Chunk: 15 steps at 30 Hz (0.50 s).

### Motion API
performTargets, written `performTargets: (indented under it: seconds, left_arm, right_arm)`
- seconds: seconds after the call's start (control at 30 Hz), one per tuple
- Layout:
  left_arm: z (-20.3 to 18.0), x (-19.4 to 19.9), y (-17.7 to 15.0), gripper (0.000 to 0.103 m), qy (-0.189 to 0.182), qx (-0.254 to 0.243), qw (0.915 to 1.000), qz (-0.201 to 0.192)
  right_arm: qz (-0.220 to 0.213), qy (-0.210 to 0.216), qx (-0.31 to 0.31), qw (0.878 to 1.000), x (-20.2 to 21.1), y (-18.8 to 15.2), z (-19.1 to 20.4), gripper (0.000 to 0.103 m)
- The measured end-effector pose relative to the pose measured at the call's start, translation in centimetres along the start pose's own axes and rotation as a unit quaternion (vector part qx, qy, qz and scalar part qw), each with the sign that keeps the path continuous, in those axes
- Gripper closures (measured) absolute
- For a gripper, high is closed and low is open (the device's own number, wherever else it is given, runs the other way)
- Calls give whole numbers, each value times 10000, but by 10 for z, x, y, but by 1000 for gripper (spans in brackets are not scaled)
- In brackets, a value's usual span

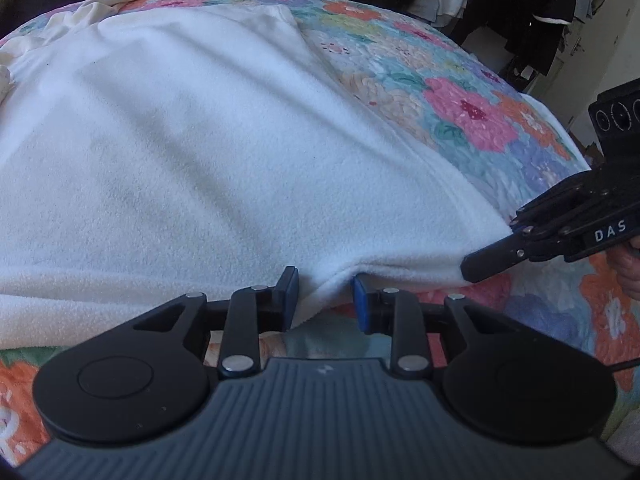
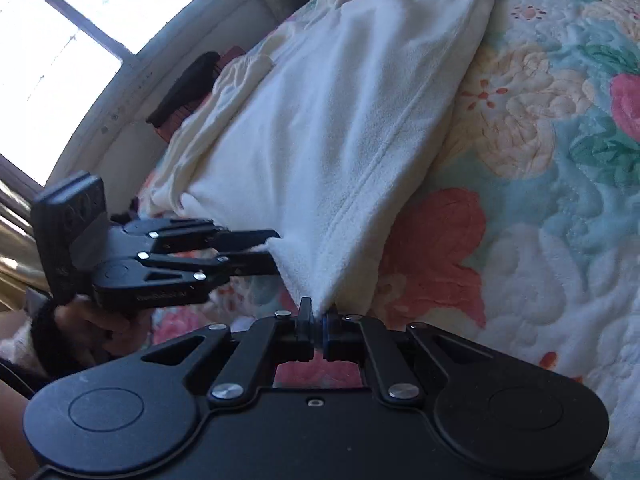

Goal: Fold clothes

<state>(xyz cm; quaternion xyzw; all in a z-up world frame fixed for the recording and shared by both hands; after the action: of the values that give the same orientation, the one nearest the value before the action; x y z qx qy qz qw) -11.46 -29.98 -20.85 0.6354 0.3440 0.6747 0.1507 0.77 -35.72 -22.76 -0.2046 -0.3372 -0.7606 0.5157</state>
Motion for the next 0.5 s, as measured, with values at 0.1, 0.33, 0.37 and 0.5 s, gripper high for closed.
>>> performTargets:
  seconds: [0.1, 0.33, 0.37, 0.5]
  left_arm:
    - [1, 3, -1, 73, -70, 73, 9999, 16]
    - [29, 30, 29, 56, -116, 673, 9969, -395]
    - [32, 34, 36, 55, -54, 617, 9973, -401]
    - [40, 35, 78, 46, 276, 267, 9989, -281]
  right_arm:
    - [61, -171, 127, 9998, -7, -1, -4, 97]
    - [-91, -872, 755, 9933, 6, 10, 8, 62]
    - [-333, -898, 847, 9918, 16, 16, 9, 58]
    - [-1076, -1035, 1043, 9833, 57, 59, 4, 56]
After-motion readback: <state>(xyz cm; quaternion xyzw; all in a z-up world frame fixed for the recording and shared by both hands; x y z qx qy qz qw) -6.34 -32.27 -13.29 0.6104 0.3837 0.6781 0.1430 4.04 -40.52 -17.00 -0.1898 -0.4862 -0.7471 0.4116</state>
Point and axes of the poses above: each gripper's, at about its wrist camera, not at the fingertips, and x roughly against the way its jaws point, z to its left, y to its top, the point moved 5 cm from there along -x, roughly the way its jaws point, and after that the axes turned 15 degrees about -x, right-handed, at the moved point
